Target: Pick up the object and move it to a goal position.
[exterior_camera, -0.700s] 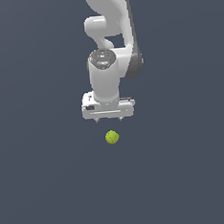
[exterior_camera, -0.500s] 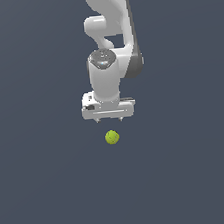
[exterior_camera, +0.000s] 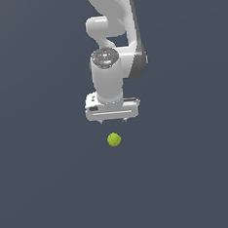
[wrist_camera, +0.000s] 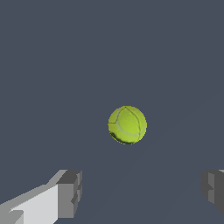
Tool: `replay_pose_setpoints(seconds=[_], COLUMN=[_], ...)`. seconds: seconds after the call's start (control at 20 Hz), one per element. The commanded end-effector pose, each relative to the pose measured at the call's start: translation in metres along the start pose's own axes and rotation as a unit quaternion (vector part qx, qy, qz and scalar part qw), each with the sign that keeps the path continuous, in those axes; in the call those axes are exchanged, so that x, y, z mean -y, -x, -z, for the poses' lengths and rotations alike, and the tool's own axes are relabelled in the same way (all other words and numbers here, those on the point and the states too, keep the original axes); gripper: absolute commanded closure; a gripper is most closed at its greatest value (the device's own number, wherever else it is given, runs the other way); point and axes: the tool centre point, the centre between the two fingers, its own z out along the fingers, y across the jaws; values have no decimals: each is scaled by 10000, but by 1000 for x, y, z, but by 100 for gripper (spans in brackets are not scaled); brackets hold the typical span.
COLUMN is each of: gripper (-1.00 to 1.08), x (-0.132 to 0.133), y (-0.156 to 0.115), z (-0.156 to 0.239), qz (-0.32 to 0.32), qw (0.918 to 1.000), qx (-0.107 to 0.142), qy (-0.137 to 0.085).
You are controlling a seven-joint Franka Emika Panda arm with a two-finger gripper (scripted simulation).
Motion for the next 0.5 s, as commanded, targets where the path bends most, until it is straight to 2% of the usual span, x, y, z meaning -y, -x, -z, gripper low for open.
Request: replay_pose_setpoints(seconds=[0.0,0.45], gripper=[-92,-92], x=[0,-1], y=[0,-2], z=[0,-6], qz=[-6,229], qw=[10000,9997], qx=[2,-5], qy=[-1,15])
